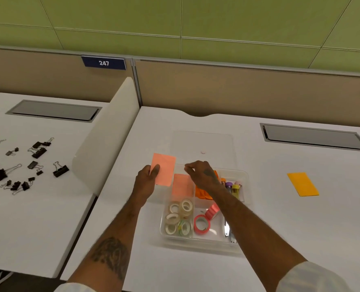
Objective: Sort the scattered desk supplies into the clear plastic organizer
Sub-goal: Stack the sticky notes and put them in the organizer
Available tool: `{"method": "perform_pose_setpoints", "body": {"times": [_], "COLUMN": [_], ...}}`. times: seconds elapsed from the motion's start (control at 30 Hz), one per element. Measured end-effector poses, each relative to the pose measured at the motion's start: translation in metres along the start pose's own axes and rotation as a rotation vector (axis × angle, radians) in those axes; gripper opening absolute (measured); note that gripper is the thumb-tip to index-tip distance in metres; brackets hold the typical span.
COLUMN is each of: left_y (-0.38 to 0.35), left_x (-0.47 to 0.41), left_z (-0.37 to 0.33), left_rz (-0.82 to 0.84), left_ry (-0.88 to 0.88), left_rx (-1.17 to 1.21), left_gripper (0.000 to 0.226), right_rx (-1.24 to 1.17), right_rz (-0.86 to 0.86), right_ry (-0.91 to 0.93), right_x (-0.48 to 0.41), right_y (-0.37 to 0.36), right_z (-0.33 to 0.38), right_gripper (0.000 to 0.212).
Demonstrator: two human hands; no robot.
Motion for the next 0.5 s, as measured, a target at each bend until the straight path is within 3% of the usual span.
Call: {"method": "perform_pose_setpoints", "body": {"times": [0.07, 0.17, 0.37, 0.43, 0.5], "left_y": [-0.007, -0.020, -0.040, -0.041, -0.041], "left_x": [0.000, 0.001, 0.001, 0.002, 0.004], "left_z": [-0.006, -0.017, -0.028, -0.023, -0.013], "left_rz": [0.013, 0.035, 0.051, 0.003, -0.037], "left_ry": [-0.027, -0.074, -0.143, -0.191, -0.268], "left_rx": [-0.012, -0.051, -0.164, -0.271, -0.463], "left_gripper": [0.046, 0.039, 0.036, 0.048, 0.073], "right_rx": [-0.175, -0.379, -0.256, -0.265, -0.252], "right_rz": [-0.063, -0.021, -0.022, -0.069, -0.122], "right_ry": [0.015, -0.022, -0.006, -0.009, -0.013], "right_x": [-0.002, -0.007, -0.008, -0.005, -0.003], "right_y": [0.007, 0.014, 0.020, 0.025, 0.031], "right_z": [0.011, 0.022, 0.009, 0.005, 0.000], "right_gripper": [0.038, 0.045, 0.029, 0.027, 0.027]}}
Point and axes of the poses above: each hand's wrist, its own x-axis away from the middle knuckle, its own y-axis out of the back of the hand, z = x × y, the point moved 2 cm from there along -x, towards the middle knuckle, and after that the axes turned 13 degrees about -x, right-handed, at the moved point
